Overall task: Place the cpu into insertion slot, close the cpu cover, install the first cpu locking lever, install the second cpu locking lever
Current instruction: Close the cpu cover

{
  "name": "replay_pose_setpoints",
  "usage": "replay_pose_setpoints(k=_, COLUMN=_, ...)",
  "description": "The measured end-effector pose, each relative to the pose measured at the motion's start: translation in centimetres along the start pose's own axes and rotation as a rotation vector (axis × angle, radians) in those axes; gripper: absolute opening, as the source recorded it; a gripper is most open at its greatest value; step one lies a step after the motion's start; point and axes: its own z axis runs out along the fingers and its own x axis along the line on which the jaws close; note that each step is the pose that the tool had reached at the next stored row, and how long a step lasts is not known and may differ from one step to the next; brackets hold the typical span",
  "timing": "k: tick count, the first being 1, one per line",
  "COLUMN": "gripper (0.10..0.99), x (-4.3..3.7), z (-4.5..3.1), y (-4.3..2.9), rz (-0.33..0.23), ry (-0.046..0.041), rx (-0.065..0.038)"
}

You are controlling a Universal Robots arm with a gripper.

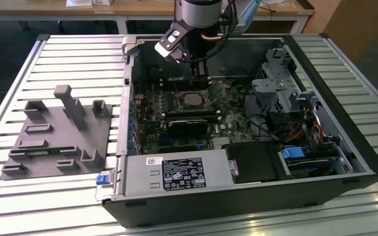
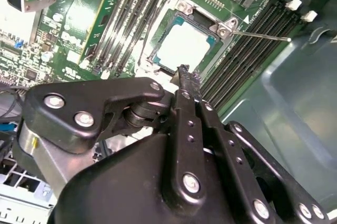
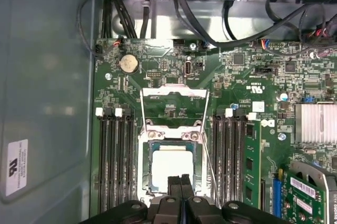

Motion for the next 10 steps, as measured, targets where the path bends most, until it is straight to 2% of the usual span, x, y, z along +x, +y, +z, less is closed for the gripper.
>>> replay_pose_setpoints(k=3, gripper=0.114, x=-0.21, z=0.00, y=0.11, rz=0.000, ry=0.0001, rx=0.000)
replay_pose_setpoints(k=10, gripper=0.114, x=-0.23, z=0.05, y=1.38, rz=0.000, ry=0.0001, rx=0.000)
